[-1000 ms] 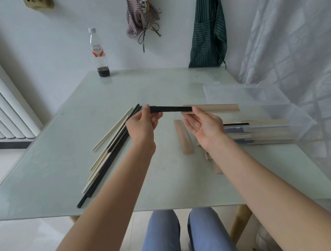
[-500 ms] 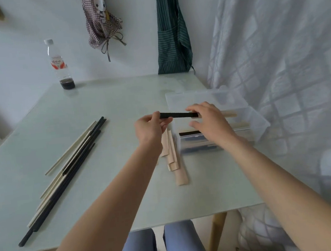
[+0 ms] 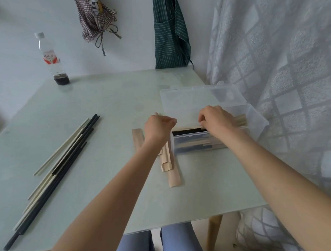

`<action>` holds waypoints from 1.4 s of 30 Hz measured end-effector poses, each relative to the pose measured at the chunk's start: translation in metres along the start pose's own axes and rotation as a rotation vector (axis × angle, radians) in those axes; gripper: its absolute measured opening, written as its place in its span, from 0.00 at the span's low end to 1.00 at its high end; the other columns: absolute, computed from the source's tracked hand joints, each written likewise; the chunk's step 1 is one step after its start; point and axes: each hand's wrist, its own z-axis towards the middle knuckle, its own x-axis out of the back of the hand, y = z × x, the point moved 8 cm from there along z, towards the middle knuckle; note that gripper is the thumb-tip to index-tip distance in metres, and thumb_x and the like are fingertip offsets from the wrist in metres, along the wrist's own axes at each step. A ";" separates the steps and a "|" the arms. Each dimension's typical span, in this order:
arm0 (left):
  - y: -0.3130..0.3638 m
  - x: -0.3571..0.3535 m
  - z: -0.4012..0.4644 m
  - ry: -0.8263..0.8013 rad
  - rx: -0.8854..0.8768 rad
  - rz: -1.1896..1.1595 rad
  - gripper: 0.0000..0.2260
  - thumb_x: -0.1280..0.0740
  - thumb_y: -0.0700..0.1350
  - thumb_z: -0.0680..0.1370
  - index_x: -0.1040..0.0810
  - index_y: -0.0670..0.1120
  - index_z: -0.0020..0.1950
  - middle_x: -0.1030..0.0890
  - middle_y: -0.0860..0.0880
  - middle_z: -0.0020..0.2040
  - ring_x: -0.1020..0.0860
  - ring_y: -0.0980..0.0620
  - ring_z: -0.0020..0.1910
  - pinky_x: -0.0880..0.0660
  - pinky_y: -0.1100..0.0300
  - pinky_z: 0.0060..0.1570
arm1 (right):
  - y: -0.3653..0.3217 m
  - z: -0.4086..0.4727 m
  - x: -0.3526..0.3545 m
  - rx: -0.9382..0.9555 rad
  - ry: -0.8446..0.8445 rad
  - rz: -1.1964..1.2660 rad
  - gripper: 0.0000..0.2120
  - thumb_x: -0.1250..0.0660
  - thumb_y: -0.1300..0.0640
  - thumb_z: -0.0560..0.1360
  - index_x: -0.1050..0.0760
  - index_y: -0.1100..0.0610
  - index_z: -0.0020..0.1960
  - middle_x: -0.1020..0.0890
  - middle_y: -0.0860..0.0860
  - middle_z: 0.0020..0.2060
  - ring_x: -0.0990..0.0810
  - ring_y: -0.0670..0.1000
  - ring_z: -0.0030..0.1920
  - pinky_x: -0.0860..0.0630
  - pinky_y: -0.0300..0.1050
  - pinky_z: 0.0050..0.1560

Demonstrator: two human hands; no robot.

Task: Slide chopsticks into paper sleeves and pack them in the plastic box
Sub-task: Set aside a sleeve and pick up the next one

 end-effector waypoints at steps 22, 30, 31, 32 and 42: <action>-0.104 0.068 -0.007 0.019 0.203 0.458 0.08 0.37 0.46 0.75 0.23 0.42 0.44 0.19 0.44 0.46 0.21 0.41 0.47 0.28 0.57 0.40 | -0.162 -0.039 -0.085 0.247 -0.226 0.282 0.16 0.48 0.56 0.81 0.29 0.61 0.63 0.25 0.58 0.61 0.28 0.59 0.63 0.32 0.48 0.56; -0.094 0.111 -0.027 0.082 -0.177 0.458 0.06 0.33 0.44 0.75 0.20 0.46 0.50 0.21 0.48 0.47 0.23 0.45 0.45 0.27 0.54 0.46 | -0.185 -0.035 -0.109 -0.150 -0.349 1.148 0.11 0.38 0.57 0.77 0.24 0.65 0.50 0.18 0.58 0.44 0.19 0.52 0.37 0.24 0.39 0.33; -0.097 0.118 -0.029 0.072 -0.186 0.440 0.06 0.31 0.45 0.75 0.20 0.47 0.50 0.21 0.50 0.47 0.23 0.47 0.44 0.27 0.55 0.46 | -0.192 -0.038 -0.110 -0.179 -0.371 1.194 0.08 0.39 0.61 0.77 0.25 0.64 0.44 0.19 0.57 0.39 0.20 0.52 0.34 0.24 0.39 0.32; -0.099 0.125 -0.031 0.068 -0.189 0.408 0.06 0.30 0.46 0.74 0.19 0.47 0.50 0.21 0.51 0.46 0.22 0.49 0.43 0.27 0.56 0.46 | -0.197 -0.040 -0.111 -0.197 -0.385 1.236 0.07 0.40 0.64 0.77 0.26 0.63 0.42 0.21 0.56 0.36 0.21 0.52 0.33 0.24 0.39 0.31; -0.157 0.208 -0.044 0.306 0.130 0.652 0.08 0.36 0.35 0.75 0.20 0.40 0.51 0.24 0.39 0.52 0.27 0.38 0.54 0.30 0.51 0.46 | -0.222 -0.056 -0.111 -0.264 -0.390 1.506 0.09 0.45 0.60 0.81 0.28 0.60 0.46 0.18 0.55 0.40 0.18 0.53 0.35 0.21 0.40 0.29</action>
